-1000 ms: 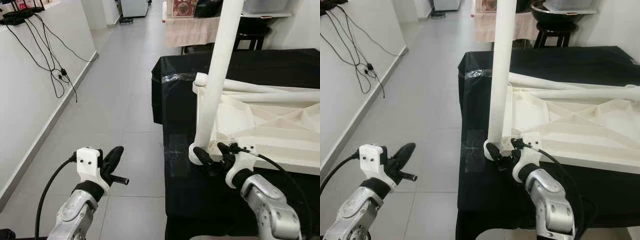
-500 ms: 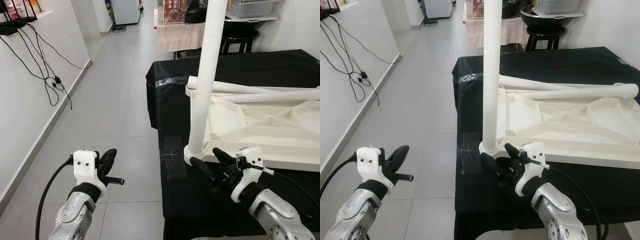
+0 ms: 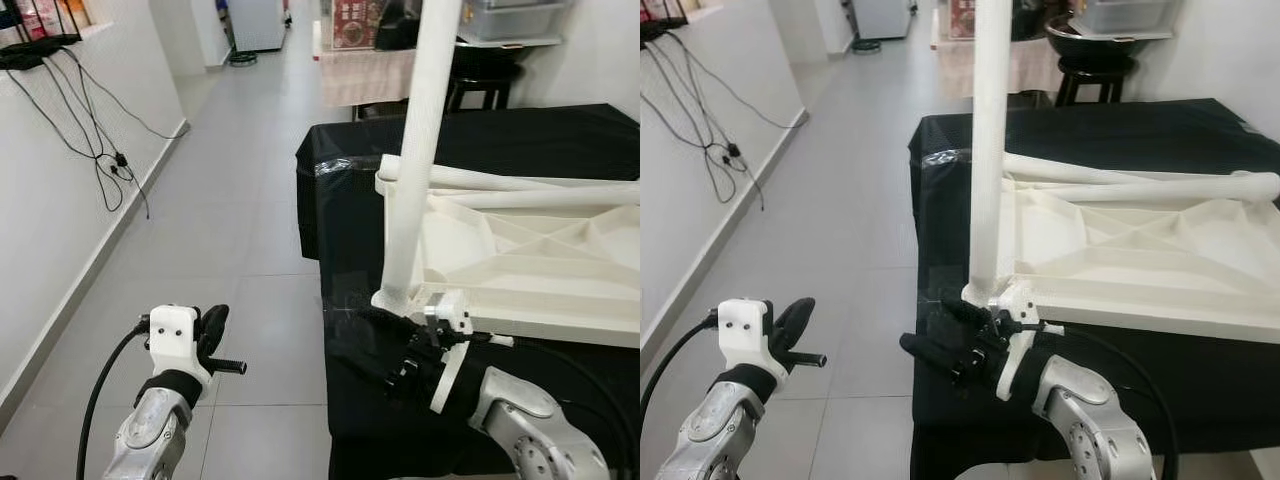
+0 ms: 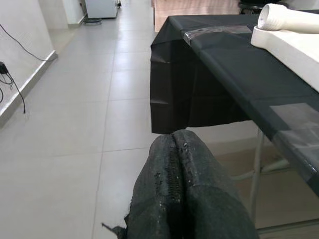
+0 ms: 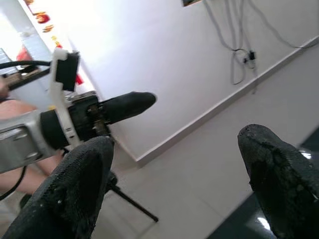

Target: Building children table

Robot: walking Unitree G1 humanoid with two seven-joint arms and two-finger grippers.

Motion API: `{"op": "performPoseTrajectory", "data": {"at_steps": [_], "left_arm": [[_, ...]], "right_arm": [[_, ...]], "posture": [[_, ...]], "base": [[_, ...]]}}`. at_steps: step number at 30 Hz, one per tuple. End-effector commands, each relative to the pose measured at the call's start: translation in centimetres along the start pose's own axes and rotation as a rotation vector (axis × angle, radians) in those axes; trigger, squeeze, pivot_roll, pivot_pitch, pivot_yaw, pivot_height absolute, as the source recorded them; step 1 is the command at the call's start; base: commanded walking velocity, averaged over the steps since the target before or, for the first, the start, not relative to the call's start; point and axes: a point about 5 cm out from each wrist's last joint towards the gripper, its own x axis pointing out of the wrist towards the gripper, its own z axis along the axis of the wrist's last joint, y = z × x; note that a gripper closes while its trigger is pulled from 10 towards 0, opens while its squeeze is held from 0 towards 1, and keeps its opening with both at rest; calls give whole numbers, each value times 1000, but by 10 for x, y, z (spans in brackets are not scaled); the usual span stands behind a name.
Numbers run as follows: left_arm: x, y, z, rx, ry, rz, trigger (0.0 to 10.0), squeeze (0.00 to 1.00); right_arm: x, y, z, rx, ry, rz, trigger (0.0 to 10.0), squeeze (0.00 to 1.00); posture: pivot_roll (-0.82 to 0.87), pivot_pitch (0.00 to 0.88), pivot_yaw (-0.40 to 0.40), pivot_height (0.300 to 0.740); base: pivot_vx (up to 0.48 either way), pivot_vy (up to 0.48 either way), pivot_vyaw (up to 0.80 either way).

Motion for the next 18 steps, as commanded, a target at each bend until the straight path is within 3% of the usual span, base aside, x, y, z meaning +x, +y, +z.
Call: {"op": "performPoseTrajectory", "data": {"at_steps": [1,12,18], "left_arm": [[-1,3,-5,30,29,8,10000,0],[1,1,-6,24,32,-7,10000,0],[2,0,-3,22,3,-8,10000,0]], "right_arm": [[2,3,-1,0,-4,29,10000,0],[3,-2,-1,-8,-12,28,10000,0],[9,-11,7,-45,-38,-39,10000,0]], "posture": [[-68,28,54,740],[-73,33,58,740],[-75,33,50,740]], "base": [[0,476,0],[0,477,0],[0,0,0]]}}
